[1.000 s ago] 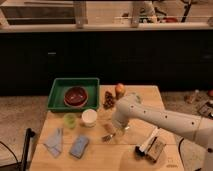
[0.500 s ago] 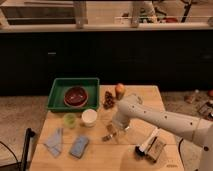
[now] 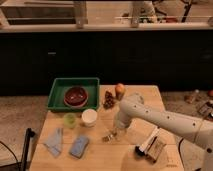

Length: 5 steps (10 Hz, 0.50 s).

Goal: Place fork in plastic cup

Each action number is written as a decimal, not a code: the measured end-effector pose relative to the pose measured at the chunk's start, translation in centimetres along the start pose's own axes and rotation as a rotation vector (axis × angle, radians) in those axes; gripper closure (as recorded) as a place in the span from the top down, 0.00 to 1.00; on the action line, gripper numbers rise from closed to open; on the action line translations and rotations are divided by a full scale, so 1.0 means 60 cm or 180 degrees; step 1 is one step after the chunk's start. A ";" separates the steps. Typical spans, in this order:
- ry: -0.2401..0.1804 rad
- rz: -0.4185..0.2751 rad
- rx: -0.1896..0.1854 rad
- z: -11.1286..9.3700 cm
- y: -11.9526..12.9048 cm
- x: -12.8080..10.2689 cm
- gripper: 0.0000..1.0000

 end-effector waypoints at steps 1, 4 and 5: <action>0.0000 -0.0006 -0.0001 -0.001 -0.001 -0.001 0.00; -0.0014 -0.0001 0.0013 0.002 0.001 0.003 0.00; -0.0044 0.0027 0.0058 0.006 0.001 0.011 0.00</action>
